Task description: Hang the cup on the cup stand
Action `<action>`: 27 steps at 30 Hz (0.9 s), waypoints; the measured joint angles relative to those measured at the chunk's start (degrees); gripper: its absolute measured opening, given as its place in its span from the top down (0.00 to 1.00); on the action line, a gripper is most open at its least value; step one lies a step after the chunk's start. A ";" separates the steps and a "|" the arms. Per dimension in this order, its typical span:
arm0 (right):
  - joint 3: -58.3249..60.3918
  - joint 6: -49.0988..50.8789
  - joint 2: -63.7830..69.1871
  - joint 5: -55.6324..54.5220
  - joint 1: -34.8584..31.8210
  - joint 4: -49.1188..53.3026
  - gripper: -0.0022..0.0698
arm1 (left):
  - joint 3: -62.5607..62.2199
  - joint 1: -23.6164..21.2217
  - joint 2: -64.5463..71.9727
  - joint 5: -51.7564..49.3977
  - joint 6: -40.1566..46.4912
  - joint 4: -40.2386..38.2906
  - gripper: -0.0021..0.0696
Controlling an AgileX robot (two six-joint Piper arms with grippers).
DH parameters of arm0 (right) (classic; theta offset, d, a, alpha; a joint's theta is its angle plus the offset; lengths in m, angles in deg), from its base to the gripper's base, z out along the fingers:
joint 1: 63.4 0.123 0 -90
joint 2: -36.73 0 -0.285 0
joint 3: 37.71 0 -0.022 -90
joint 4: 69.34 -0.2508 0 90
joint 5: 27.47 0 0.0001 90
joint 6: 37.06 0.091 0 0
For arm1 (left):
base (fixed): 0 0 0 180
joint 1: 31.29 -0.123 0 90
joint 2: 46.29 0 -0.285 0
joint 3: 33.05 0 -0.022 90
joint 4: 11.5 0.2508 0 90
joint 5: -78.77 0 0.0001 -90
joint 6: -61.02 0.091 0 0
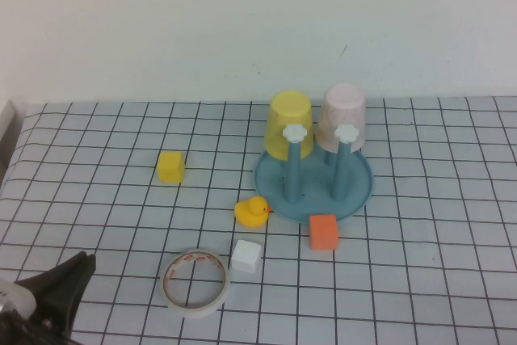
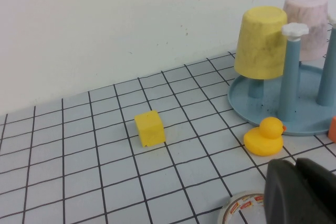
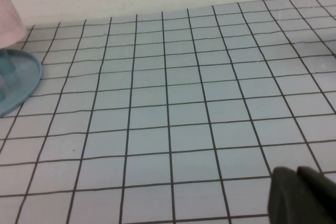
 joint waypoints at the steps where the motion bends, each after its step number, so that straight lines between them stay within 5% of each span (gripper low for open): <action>1: 0.00 0.00 0.00 0.00 0.00 0.00 0.97 | 0.00 0.00 0.00 0.00 0.00 0.00 0.97; 12: 0.00 0.00 0.00 0.00 0.00 0.00 0.97 | 0.28 0.00 0.00 1.04 0.87 0.22 0.97; 17: 0.00 0.00 0.00 0.08 0.00 0.00 0.97 | 3.14 0.00 0.00 4.37 0.71 8.74 0.97; 23: 0.00 0.02 0.00 0.08 0.00 0.00 0.97 | 9.21 -1.13 -2.97 3.78 -13.92 16.23 0.97; 27: 0.00 0.02 0.00 0.08 0.00 0.00 0.97 | 9.83 -5.95 -8.89 0.74 -16.72 19.46 0.97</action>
